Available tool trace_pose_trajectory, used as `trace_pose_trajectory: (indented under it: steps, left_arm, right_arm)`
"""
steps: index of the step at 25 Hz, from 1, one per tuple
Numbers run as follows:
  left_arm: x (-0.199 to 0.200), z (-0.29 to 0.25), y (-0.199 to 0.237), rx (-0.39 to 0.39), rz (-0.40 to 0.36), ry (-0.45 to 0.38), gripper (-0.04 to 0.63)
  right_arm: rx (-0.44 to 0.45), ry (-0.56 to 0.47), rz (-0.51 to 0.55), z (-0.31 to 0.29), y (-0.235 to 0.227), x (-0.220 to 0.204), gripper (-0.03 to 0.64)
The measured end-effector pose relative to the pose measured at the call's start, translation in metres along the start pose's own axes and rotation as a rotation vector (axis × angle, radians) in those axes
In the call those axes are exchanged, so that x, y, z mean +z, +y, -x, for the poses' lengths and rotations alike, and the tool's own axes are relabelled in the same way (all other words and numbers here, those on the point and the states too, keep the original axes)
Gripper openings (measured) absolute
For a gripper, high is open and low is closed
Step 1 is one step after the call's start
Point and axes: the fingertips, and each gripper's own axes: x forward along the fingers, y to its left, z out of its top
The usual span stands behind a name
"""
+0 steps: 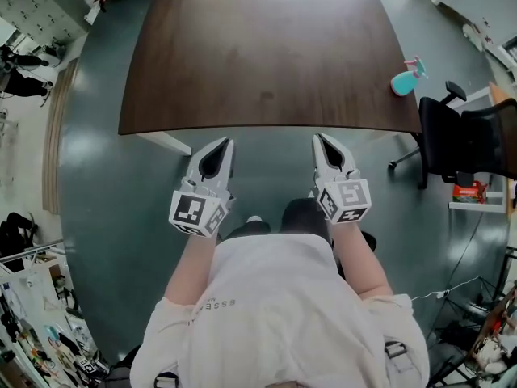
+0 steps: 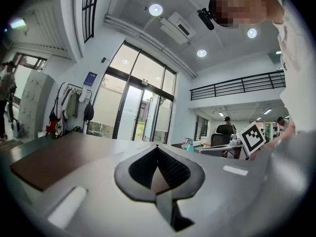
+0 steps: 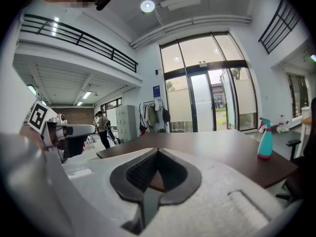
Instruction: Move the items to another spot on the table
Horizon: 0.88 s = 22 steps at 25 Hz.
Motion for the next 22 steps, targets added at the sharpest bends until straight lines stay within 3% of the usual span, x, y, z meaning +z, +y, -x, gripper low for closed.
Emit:
trace_pose_trajectory:
  steps: [14, 22]
  left_arm:
    - [0.018, 0.065, -0.012, -0.01, 0.002, -0.031, 0.009]
    - [0.023, 0.065, -0.018, -0.007, -0.006, -0.044, 0.009]
  right_arm:
    - [0.005, -0.014, 0.04, 0.047, 0.065, 0.009, -0.009]
    - [0.025, -0.031, 0.076, 0.051, 0.067, 0.016, -0.009]
